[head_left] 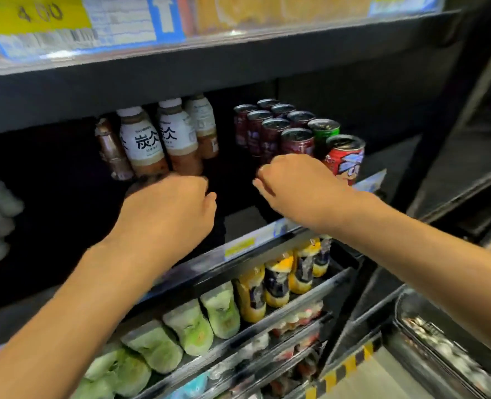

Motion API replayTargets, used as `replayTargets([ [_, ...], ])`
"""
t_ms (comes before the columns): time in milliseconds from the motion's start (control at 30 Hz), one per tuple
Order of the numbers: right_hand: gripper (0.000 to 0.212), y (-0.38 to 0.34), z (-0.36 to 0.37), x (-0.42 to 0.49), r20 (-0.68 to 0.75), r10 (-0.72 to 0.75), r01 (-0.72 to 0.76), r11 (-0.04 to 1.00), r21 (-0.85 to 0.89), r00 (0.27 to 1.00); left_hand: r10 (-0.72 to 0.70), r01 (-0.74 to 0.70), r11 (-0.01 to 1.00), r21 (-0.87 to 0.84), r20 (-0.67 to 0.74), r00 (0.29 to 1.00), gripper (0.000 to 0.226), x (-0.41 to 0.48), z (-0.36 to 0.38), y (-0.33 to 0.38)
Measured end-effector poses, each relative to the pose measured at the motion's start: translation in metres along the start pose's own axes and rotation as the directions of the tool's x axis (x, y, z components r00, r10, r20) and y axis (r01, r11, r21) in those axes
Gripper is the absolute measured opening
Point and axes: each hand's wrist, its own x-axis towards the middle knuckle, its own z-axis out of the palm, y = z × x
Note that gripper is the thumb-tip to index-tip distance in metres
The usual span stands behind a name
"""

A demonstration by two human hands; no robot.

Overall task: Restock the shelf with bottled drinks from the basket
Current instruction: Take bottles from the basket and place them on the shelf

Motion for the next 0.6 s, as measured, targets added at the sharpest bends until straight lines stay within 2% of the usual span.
replayTargets([
  [33,0.029,0.006,-0.008,-0.021,0.004,0.023,-0.023,1.000,0.017,1.000,0.072,-0.068,0.997,0.040,-0.099,0.992,0.032,-0.004,-0.003,0.013],
  [100,0.028,0.019,-0.018,-0.061,0.014,0.101,-0.101,0.994,0.042,0.995,0.253,-0.238,0.967,0.087,-0.259,0.932,0.038,-0.009,-0.006,0.042],
  [167,0.029,0.035,-0.014,-0.103,-0.012,0.201,-0.200,0.979,0.034,0.980,0.402,-0.398,0.913,0.084,-0.337,0.851,0.041,-0.013,0.001,0.076],
  [233,0.034,0.053,-0.007,-0.144,-0.023,0.325,-0.325,0.946,0.019,0.945,0.458,-0.491,0.871,0.016,-0.386,0.800,0.038,-0.018,0.010,0.115],
  [367,0.040,0.091,0.008,-0.217,0.100,0.562,-0.560,0.827,-0.049,0.821,0.603,-0.676,0.729,-0.108,-0.366,0.708,0.032,-0.025,0.022,0.196],
  [467,0.039,0.110,0.020,-0.263,0.205,0.664,-0.655,0.746,-0.117,0.719,0.740,-0.760,0.618,-0.198,-0.179,0.648,0.032,-0.028,0.029,0.249],
  [600,0.034,0.142,0.049,-0.317,0.300,0.785,-0.785,0.600,-0.154,0.542,0.863,-0.838,0.467,-0.282,-0.060,0.501,0.034,-0.021,0.063,0.317],
])
